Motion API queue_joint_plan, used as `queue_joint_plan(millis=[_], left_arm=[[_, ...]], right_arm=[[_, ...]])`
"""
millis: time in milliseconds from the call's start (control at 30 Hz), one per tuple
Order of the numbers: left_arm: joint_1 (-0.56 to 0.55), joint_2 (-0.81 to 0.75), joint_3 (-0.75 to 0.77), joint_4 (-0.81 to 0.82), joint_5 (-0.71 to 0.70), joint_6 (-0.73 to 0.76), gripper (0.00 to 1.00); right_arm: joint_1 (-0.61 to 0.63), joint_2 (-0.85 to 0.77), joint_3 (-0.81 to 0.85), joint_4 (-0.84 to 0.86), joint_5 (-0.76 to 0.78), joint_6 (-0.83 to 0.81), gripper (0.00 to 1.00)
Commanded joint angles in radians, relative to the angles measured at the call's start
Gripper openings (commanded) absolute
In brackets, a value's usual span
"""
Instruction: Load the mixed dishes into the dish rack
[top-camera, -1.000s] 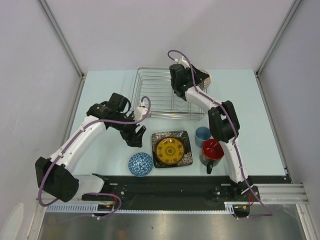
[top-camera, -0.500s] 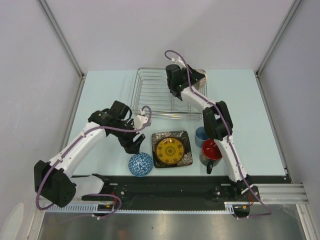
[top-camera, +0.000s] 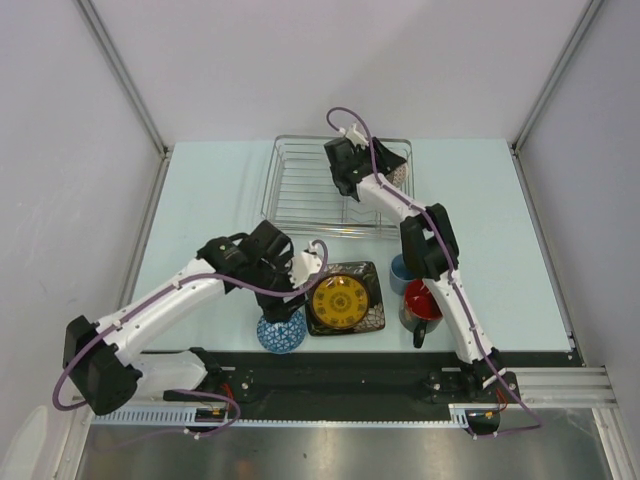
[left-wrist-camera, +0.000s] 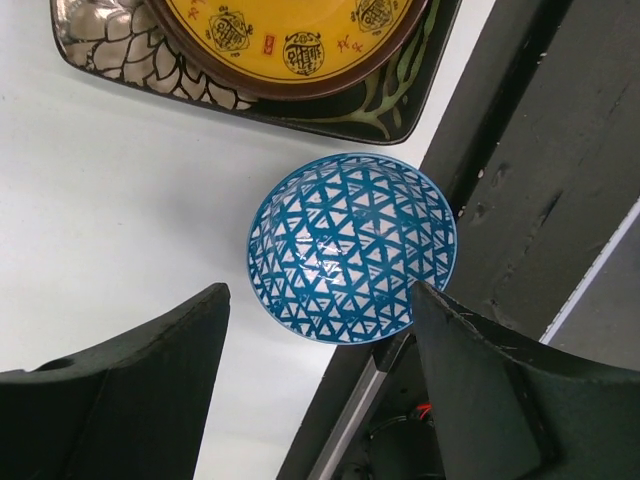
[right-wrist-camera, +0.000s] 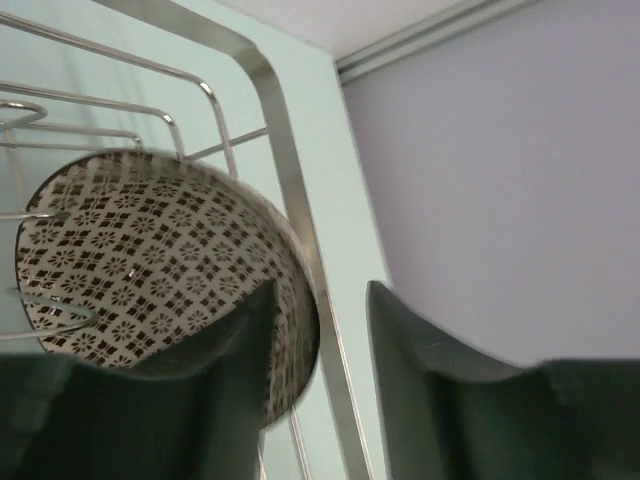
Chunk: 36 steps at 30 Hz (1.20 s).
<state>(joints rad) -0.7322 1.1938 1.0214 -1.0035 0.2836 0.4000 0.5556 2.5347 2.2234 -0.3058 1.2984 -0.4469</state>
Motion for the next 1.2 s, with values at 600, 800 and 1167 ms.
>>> queue_joint_plan(millis=[600,800,1167], left_arm=[[-0.234,0.165,0.115,0.006,-0.196,-0.385,0.56],[-0.237,0.178,0.122,-0.015,-0.208,-0.461,0.54],[-0.257,0.119,-0.052,0.117,-0.248,-0.613,0.54]], right_arm=[[-0.031,-0.444,0.122,-0.435,-0.249,0.442,0.86],[-0.074,-0.602,0.093,-0.434,-0.301,0.485,0.86],[-0.091,-0.702,0.062,-0.578,-0.341,0.583,0.84]])
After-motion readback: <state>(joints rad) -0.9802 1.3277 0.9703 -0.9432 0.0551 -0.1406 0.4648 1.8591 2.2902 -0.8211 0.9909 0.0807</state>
